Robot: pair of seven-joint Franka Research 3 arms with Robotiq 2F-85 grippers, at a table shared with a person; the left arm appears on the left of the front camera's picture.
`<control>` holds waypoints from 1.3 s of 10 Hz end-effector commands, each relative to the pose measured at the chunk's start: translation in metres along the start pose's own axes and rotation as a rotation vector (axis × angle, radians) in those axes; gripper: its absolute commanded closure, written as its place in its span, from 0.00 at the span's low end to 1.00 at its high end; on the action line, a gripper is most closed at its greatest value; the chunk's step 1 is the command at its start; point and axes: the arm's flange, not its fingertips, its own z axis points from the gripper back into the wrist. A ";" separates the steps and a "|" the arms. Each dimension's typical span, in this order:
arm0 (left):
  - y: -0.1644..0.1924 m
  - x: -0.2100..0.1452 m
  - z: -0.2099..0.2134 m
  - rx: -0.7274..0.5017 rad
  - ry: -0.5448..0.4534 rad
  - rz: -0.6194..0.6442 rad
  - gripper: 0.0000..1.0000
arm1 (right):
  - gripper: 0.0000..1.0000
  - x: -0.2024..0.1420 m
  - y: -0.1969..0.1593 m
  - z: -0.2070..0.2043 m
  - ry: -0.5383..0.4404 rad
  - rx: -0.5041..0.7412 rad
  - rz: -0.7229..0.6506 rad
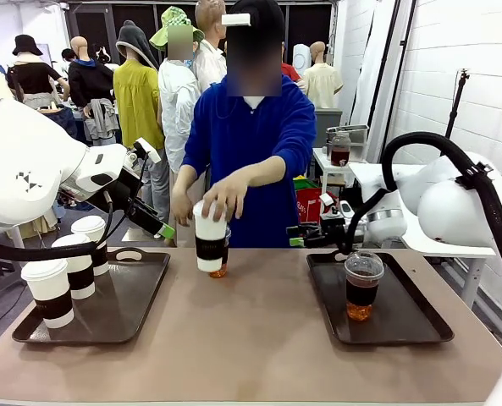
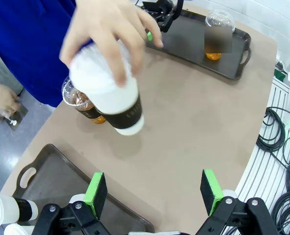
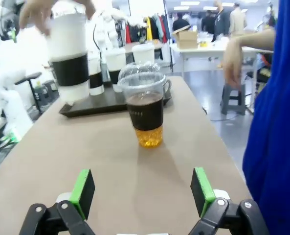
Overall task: Distribute the coffee onto the tray.
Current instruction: Pick up another iced Americano from the middle of the table and place it on the right Handle tray.
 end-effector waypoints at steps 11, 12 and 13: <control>0.002 -0.001 0.000 -0.005 -0.004 -0.012 0.00 | 0.00 -0.006 0.004 0.038 -0.001 -0.021 -0.017; 0.002 -0.001 0.000 -0.005 -0.004 -0.012 0.00 | 0.00 -0.006 0.004 0.038 -0.001 -0.021 -0.017; 0.002 -0.001 0.000 -0.005 -0.004 -0.012 0.00 | 0.00 -0.006 0.004 0.038 -0.001 -0.021 -0.017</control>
